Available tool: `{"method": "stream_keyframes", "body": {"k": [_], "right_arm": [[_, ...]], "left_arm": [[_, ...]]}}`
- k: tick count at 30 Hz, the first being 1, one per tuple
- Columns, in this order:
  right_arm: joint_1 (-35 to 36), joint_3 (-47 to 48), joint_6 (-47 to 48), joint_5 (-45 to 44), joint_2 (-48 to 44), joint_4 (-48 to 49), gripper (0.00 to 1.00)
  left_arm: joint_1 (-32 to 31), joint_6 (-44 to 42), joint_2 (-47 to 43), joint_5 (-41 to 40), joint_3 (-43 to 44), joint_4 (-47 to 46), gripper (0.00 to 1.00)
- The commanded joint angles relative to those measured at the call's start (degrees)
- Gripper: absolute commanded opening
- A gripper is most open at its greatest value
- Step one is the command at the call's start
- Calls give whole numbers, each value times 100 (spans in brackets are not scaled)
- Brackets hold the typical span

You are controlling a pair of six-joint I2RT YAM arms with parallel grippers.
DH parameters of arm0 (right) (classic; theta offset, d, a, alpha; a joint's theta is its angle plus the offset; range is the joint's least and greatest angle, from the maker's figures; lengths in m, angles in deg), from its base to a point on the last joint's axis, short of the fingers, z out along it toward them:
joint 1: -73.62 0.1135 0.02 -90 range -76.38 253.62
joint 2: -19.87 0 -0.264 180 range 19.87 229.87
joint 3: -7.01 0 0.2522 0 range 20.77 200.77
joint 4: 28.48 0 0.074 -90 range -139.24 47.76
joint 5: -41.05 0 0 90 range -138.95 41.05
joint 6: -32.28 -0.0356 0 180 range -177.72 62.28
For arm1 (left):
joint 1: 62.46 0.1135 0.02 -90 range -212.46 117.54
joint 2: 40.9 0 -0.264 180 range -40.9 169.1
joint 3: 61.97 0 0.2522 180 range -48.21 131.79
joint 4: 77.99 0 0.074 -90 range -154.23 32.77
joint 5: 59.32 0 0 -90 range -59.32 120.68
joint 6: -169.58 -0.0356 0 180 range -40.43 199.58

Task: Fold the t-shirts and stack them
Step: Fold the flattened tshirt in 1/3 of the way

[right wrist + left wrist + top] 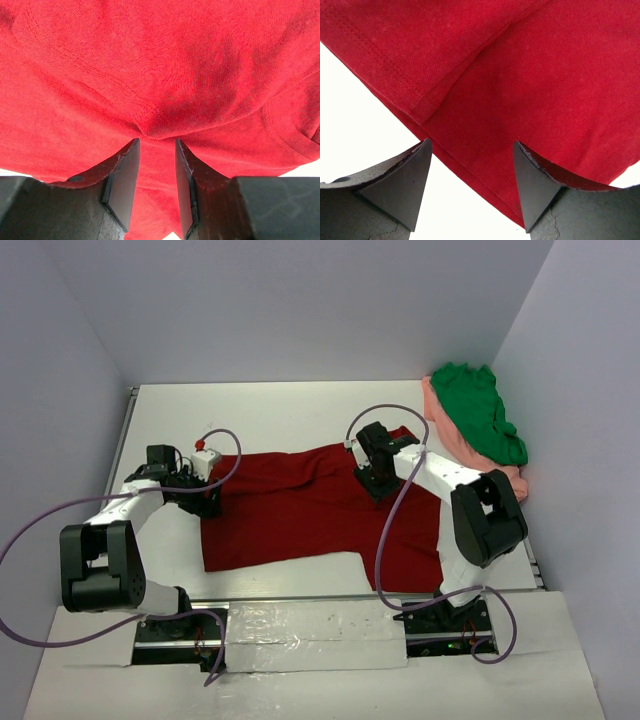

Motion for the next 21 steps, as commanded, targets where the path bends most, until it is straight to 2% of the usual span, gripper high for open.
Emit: {"method": "stream_keyframes", "body": {"k": [1,21], "right_arm": [[43,60,-90,33,46,21,42],[246,69,-108,-265,494,-5,40]], "left_arm": [[25,-39,-208,164,18,-75,75],[25,-48,-208,234,9,-101,75]]}}
